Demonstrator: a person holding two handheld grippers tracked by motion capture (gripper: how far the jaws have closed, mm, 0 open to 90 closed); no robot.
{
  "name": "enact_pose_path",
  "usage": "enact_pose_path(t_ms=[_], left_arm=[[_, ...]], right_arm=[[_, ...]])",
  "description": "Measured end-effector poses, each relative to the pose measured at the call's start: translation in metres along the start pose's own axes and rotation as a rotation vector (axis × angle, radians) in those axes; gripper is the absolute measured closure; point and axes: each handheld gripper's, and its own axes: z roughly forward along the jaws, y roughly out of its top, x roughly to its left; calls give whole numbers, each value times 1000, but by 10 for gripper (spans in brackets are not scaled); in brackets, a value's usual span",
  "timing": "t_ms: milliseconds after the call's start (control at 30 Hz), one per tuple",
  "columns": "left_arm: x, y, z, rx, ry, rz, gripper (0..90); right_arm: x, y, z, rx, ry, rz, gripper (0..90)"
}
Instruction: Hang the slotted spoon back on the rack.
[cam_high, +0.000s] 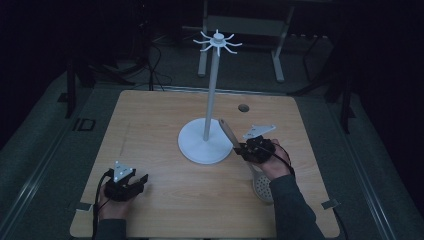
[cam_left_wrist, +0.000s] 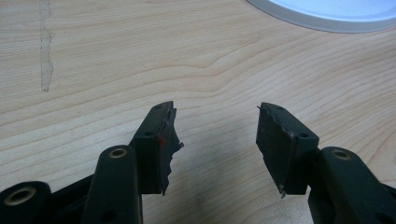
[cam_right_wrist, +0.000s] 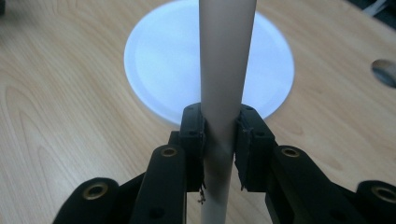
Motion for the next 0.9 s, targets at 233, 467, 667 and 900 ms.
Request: enact_pose_path(t_ms=[233,467,667,900], left_arm=[[0,0,0,1,1,-1,471],[0,0,0,1,2,0,471],[0,0,0,-2,2,-1,471],[1,0,-1,-5,2,-4,471]], right_arm=[[-2,5,-14,-80,-14,15,744],[-3,9,-27,-181,-39,26,744],[-4,13,-34,-244,-48,44,745],[-1,18,-35,-296,-59,54,745]])
